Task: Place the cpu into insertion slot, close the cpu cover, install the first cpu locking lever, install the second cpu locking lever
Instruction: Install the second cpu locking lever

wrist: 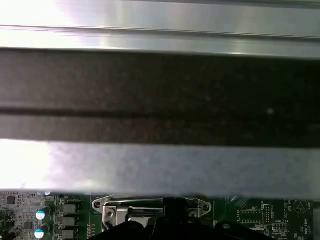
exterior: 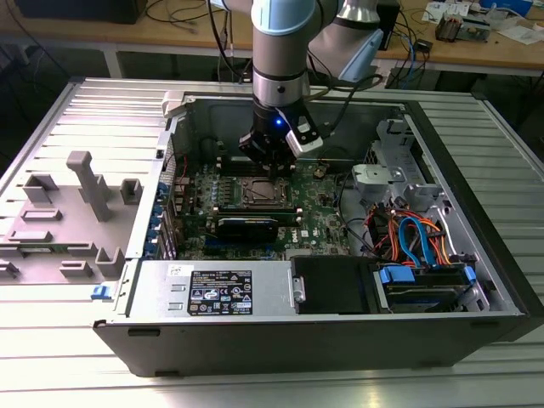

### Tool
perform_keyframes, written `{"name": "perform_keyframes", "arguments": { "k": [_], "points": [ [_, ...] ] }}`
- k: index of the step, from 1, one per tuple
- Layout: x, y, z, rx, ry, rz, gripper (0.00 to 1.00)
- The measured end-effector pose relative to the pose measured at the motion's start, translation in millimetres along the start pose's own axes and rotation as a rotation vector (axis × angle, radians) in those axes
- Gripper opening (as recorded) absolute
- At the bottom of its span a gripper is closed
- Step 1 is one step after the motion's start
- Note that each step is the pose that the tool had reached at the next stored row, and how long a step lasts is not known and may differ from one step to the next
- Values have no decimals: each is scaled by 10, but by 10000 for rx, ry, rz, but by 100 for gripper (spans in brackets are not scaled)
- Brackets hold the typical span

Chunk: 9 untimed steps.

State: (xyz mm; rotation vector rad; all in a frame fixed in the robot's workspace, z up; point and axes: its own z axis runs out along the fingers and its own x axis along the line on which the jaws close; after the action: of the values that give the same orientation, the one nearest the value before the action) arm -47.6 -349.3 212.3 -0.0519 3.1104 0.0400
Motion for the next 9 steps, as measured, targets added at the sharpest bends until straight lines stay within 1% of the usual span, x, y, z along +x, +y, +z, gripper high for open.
{"name": "perform_keyframes", "arguments": {
  "k": [6, 8, 9],
  "points": [
    [0, -8, 0, 1, 1, 0, 11],
    [1, -38, -1, 1, 0, 0, 11],
    [1, -38, -1, 1, 0, 0, 11]
  ]
}}
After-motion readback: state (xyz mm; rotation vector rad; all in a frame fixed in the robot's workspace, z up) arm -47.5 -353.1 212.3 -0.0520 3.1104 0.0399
